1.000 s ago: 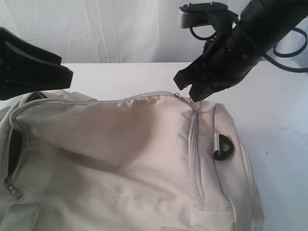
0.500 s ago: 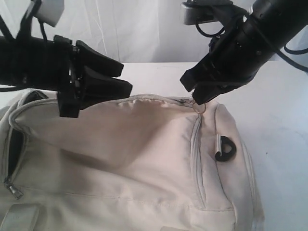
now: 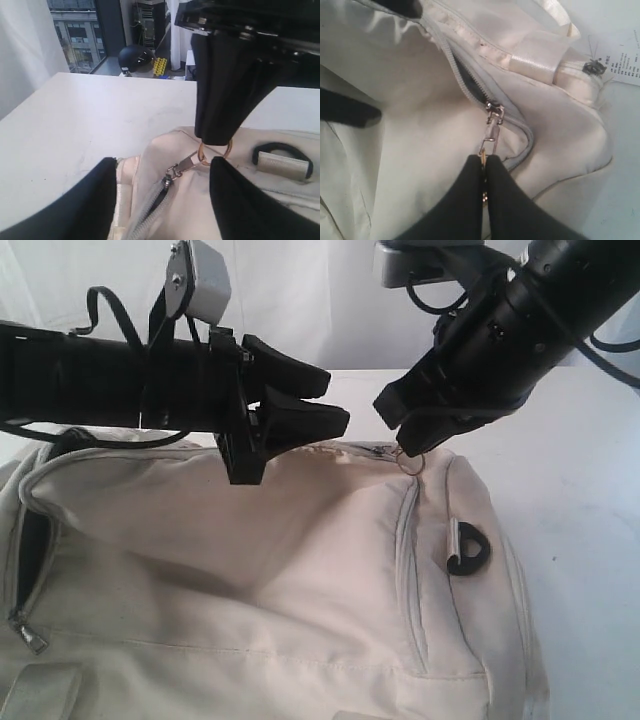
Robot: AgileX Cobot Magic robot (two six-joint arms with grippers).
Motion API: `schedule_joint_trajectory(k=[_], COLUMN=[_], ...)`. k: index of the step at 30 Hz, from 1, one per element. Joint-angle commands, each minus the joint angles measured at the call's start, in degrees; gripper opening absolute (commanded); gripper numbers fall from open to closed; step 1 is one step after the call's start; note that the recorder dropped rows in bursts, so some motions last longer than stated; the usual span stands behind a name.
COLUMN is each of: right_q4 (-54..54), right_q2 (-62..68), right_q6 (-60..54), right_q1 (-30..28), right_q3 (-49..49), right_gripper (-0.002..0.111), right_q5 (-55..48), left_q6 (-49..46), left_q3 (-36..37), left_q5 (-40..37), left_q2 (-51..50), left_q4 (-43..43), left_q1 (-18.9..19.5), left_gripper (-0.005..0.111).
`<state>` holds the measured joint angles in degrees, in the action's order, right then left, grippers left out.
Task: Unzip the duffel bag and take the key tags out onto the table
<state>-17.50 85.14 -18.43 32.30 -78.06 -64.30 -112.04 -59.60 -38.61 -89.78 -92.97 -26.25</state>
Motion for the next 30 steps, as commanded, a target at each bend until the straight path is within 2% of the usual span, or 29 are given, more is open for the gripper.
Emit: schedule_joint_trajectory(k=[1,8,17,19,22,27,28,30], right_q4=[-0.4,-0.4,-0.5,-0.6,-0.6,-0.4,-0.4,0.0], right_q2=[-0.7,-0.7,-0.7,-0.7,-0.7,-0.7,-0.7,-0.7], right_q6=[-0.8,-0.8,-0.8,-0.8,-0.8,-0.8,-0.8,-0.8], right_q1=[-0.4,-0.4,-0.4,-0.4,-0.4,-0.4,-0.4,-0.4], right_q3=[-0.1,-0.1,-0.1,-0.1,-0.1,-0.1,-0.1,-0.1], right_gripper=[0.0,0.0,0.0,0.0,0.0,0.0,0.0,0.0], right_q5=[-0.8,-0.8,-0.7,-0.7,-0.7,-0.4,-0.1,0.3], left_q6=[-0.9,-0.6,-3.5,-3.5,-3.5,-3.6,-3.6,-3.5], left_q3=[-1.6,-1.9,-1.9,-1.9,-1.9,-1.9,-1.9,-1.9], left_q5=[-2.1,-3.0,1.1,1.1,4.2,6.2,6.2,6.3], left_q2=[-1.8,-3.0,-5.1,-5.5,-5.7,-5.7,-5.7,-5.7], left_q4=[-0.3,7.0,6.2,5.2,4.5,3.0,3.0,3.0], left_q1=[-0.5,-0.5,-1.9,-1.9,-1.9,-1.9,-1.9,-1.9], left_gripper=[0.059,0.059,0.059,0.055,0.04,0.005,0.0,0.0])
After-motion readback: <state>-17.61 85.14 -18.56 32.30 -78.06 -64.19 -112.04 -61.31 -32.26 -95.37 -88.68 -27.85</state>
